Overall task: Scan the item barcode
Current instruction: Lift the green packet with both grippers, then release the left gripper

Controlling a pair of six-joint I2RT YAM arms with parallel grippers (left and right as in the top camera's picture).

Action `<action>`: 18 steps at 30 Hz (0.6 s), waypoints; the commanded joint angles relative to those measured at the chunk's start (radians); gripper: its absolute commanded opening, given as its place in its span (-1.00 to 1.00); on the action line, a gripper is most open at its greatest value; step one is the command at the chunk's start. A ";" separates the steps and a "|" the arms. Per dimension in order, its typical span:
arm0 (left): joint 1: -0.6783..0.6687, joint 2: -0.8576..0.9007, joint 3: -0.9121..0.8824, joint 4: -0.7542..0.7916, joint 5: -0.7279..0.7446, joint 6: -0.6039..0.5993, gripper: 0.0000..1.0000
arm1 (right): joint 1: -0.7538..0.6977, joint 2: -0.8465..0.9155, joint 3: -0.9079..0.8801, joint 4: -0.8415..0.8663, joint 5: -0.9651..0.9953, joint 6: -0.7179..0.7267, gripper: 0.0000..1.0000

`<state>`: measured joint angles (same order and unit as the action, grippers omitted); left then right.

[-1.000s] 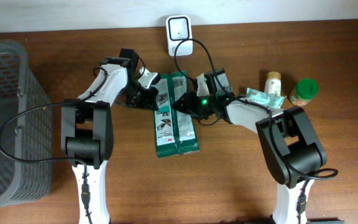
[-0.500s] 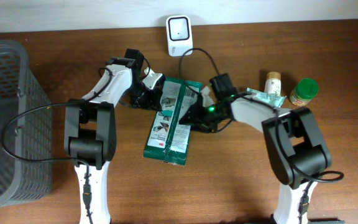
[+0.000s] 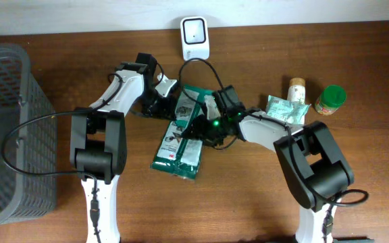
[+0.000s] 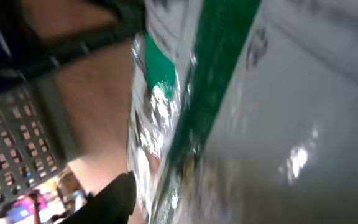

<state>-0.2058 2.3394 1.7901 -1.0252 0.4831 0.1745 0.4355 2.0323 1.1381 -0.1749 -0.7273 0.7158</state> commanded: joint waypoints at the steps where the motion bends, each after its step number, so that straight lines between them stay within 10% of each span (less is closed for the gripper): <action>1: -0.010 0.018 -0.032 0.003 -0.038 -0.005 -1.00 | -0.018 0.018 -0.008 0.093 0.011 0.000 -0.35; 4: -0.009 0.018 -0.032 -0.001 -0.038 -0.005 -1.00 | -0.066 0.018 -0.008 0.100 -0.024 -0.006 -0.70; 18: 0.008 0.004 0.020 -0.058 -0.108 -0.005 -0.97 | -0.103 0.018 -0.008 0.093 -0.164 -0.210 -0.92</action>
<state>-0.2073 2.3394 1.7927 -1.0454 0.4782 0.1745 0.3305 2.0369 1.1290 -0.0818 -0.8433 0.5728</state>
